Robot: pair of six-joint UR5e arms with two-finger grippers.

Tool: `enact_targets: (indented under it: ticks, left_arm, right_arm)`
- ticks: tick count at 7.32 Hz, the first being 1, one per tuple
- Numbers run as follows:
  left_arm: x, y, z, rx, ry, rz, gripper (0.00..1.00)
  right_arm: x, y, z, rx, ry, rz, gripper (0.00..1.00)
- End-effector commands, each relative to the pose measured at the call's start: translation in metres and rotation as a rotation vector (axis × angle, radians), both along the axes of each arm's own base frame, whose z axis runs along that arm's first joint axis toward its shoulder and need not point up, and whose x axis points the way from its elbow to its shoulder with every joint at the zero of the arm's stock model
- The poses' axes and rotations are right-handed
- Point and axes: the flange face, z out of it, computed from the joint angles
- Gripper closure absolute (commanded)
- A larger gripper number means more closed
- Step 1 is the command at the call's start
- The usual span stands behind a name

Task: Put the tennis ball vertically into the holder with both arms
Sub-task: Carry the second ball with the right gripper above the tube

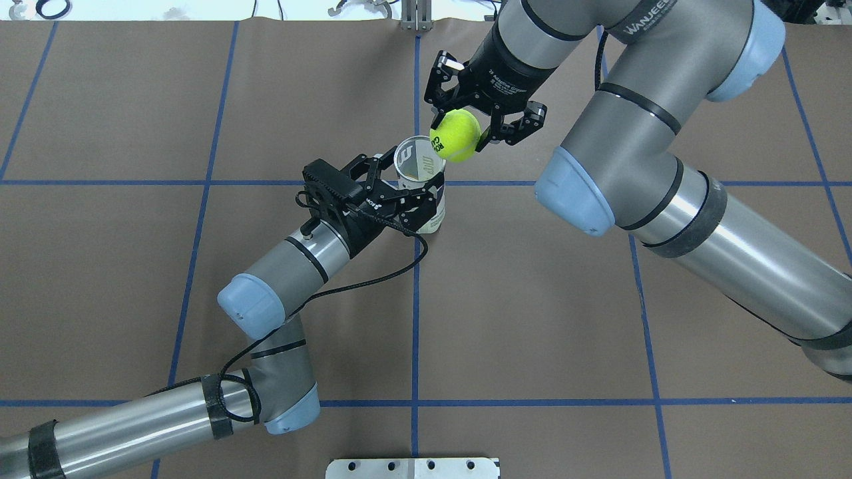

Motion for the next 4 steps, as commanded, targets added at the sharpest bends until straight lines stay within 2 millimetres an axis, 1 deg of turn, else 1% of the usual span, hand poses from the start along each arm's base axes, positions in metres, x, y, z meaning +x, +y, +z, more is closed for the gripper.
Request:
enact_targets:
  ticks: [1,2,4]
  left_arm:
    - [0.000,-0.001,0.000,0.000,0.000,-0.001,0.12]
    - [0.000,-0.001,0.000,0.000,0.000,-0.001,0.12]
    - [0.000,0.000,0.000,0.000,0.000,0.000,0.12]
  right_arm:
    - [-0.012,0.008,-0.007,0.010,-0.003,-0.014,1.00]
    - [-0.018,0.012,-0.008,0.017,0.002,-0.015,1.00]
    - [-0.031,0.009,-0.010,0.015,0.012,-0.020,1.00]
